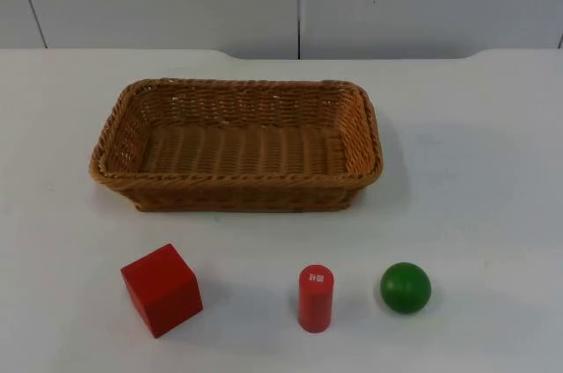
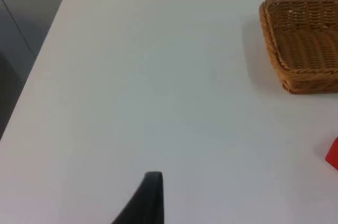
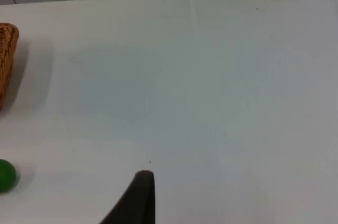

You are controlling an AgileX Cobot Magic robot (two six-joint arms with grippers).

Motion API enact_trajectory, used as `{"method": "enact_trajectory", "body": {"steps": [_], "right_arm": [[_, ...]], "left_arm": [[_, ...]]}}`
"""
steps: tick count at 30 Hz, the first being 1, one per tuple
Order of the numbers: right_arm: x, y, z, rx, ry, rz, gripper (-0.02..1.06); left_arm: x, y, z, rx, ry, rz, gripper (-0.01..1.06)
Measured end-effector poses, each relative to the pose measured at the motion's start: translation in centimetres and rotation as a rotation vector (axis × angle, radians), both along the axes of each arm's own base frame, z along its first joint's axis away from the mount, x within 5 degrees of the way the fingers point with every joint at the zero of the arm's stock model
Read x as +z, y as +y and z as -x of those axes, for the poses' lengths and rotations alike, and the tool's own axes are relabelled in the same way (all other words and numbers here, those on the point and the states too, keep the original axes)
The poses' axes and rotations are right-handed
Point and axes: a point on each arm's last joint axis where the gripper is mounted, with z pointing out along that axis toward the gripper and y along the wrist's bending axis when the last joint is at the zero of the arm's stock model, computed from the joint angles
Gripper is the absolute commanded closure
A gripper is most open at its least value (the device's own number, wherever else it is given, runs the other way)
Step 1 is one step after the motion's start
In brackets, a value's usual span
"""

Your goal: Pick up the basket with the left hand and place the object to the left of the red cylinder into the basket with the right hand.

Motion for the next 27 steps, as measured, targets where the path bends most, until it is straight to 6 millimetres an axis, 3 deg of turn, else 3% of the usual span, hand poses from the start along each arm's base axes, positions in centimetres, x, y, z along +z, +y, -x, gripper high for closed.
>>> {"method": "enact_trajectory", "body": {"steps": [5, 11, 15, 16, 19, 23, 24, 27], "right_arm": [[0.6, 0.0, -0.2, 0.036, 0.018, 0.003, -0.01], [3.6, -0.1, -2.6, 0.074, 0.105, -0.003, -0.01], [5.7, -0.1, -6.3, 0.107, 0.198, -0.018, -0.01], [5.7, -0.1, -6.3, 0.107, 0.198, -0.018, -0.01], [6.3, -0.1, -8.9, 0.12, 0.256, -0.042, -0.01], [6.1, -0.2, -11.1, 0.121, 0.294, -0.057, -0.01], [5.7, -0.3, -12.0, 0.12, 0.32, -0.062, -0.01], [5.2, -0.3, -13.0, 0.121, 0.354, -0.067, -0.01]], "left_arm": [[0.0, 0.0, 0.0, 0.0, 0.0, 0.0, 0.0], [0.5, -0.1, -1.6, -0.013, 0.097, 0.026, 0.0], [2.4, -0.3, -4.1, -0.03, 0.193, 0.061, 0.0], [2.4, -0.3, -4.1, -0.03, 0.193, 0.061, 0.0], [4.0, -0.3, -6.2, -0.031, 0.231, 0.07, 0.0], [5.0, -0.2, -8.6, -0.028, 0.291, 0.073, 0.0], [4.9, -0.2, -9.9, -0.028, 0.329, 0.08, 0.0], [4.5, -0.2, -11.4, -0.03, 0.375, 0.095, 0.0]]}}
